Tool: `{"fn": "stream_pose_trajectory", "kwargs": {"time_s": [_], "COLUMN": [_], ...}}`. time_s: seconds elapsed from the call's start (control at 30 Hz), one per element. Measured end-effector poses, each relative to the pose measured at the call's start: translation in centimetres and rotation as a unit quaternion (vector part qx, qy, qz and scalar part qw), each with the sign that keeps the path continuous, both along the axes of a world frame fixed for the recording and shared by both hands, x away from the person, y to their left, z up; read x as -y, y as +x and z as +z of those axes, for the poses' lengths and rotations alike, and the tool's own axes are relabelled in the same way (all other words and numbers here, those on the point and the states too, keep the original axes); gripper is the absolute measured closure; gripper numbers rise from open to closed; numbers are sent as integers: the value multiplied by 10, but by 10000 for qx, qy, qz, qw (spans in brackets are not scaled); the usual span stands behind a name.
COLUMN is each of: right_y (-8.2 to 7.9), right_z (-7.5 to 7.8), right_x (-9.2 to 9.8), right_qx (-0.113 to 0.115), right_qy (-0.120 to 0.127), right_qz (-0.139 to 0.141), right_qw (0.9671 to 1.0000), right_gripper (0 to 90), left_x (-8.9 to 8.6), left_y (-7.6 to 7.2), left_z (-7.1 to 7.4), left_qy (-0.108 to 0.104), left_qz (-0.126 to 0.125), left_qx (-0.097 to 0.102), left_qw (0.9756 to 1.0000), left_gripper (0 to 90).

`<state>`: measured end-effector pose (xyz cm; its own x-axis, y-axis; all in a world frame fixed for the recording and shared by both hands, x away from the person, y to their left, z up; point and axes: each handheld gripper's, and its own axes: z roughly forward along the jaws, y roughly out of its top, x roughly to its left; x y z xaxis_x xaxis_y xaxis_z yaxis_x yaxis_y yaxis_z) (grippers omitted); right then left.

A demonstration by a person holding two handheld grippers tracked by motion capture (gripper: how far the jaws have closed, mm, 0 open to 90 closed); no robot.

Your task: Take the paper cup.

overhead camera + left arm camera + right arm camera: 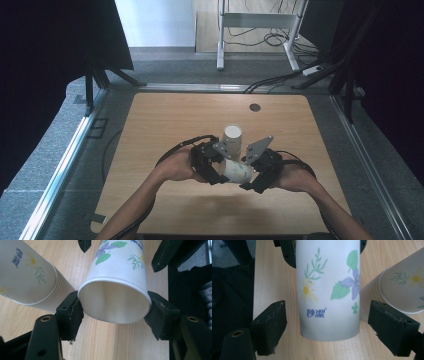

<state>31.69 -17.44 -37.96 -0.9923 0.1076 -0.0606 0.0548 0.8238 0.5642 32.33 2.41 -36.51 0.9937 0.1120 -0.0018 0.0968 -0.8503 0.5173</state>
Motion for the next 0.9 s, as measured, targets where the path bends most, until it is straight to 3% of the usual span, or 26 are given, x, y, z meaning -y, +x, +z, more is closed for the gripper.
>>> {"fn": "stream_pose_trajectory", "kwargs": {"time_s": [0.4, 0.53, 0.73, 0.9], "right_y": [0, -1, -2, -1], "right_z": [-7, -8, -10, -8], "right_x": [-13, -14, -13, -9], "right_qx": [103, 79, 36, -3], "right_qy": [-426, -511, -499, -317], "right_qz": [126, 148, 138, 128], "right_qw": [9990, 9986, 9987, 9994], "right_gripper": [279, 357, 370, 369], "left_x": [12, 13, 12, 7], "left_y": [-1, -1, -1, 1], "left_z": [-2, -4, -5, -3], "left_qy": [231, 192, 111, -168], "left_qz": [-40, -69, -45, 100], "left_qx": [-21, -59, -144, -232], "left_qw": [9997, 9998, 9998, 9995], "left_gripper": [341, 340, 331, 257]}}
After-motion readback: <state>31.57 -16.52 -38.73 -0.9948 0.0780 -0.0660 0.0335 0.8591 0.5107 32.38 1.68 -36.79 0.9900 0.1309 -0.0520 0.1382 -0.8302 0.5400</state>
